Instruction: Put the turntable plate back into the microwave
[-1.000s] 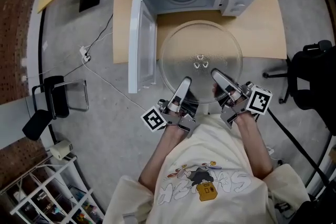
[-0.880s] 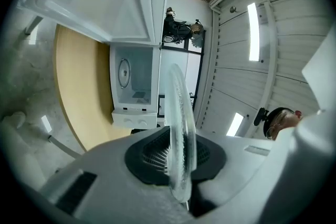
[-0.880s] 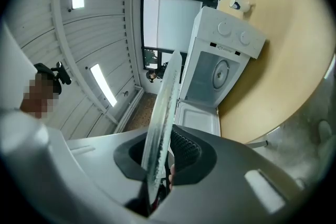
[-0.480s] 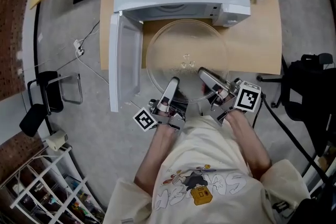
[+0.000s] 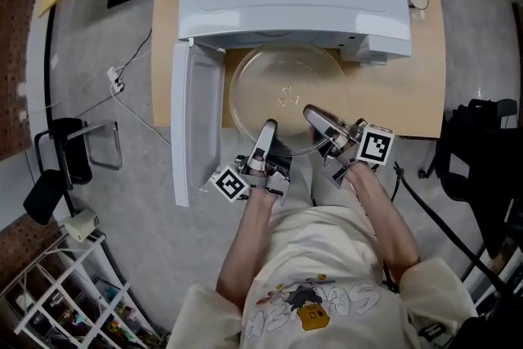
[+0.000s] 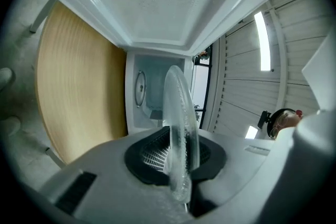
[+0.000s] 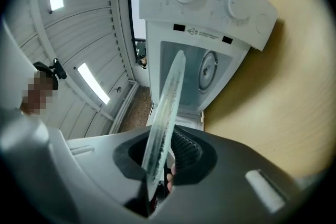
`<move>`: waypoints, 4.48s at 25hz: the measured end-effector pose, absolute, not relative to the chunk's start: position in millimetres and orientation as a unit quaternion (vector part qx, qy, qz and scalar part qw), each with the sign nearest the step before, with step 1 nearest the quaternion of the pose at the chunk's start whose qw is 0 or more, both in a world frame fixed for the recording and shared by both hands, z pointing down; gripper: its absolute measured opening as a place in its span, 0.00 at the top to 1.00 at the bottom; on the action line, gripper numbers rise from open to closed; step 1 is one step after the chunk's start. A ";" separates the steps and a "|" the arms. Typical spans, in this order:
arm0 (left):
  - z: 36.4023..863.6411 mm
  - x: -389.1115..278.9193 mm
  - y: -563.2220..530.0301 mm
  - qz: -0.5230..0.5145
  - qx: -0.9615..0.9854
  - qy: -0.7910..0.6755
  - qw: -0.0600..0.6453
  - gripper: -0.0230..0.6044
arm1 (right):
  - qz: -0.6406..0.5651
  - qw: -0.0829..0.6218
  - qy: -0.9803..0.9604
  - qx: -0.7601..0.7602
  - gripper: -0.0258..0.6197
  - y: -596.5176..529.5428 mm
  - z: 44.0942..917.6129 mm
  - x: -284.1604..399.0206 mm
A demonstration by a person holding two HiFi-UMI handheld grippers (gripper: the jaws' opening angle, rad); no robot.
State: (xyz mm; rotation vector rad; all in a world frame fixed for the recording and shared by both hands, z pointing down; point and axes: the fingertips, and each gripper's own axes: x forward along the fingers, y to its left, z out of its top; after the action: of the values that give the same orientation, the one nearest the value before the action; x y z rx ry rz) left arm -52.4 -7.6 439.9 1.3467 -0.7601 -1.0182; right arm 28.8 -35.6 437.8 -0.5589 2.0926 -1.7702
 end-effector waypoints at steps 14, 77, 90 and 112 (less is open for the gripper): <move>492.0 -76.0 -102.6 -0.477 0.565 -0.341 0.580 0.90 | -0.611 0.187 0.748 -0.178 0.80 -128.3 476.4 4.6; 517.0 -81.2 -225.7 -0.460 0.527 -0.365 0.614 0.88 | -0.642 0.272 0.668 -0.261 0.85 -223.3 504.9 -13.9; 524.0 -71.6 -199.2 -0.430 0.500 -0.367 0.656 0.90 | -0.650 0.254 0.655 -0.290 0.88 -225.7 515.5 -14.7; 539.5 -75.1 -208.2 -0.381 0.513 -0.401 0.656 0.91 | -0.692 0.206 0.607 -0.332 0.93 -202.1 536.8 -4.4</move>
State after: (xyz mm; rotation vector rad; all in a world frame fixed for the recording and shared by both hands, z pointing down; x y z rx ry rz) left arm -75.1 -208.2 539.5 1.1633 -0.9089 -0.8640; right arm -4.4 -202.1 536.8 -0.9249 1.6918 -1.9285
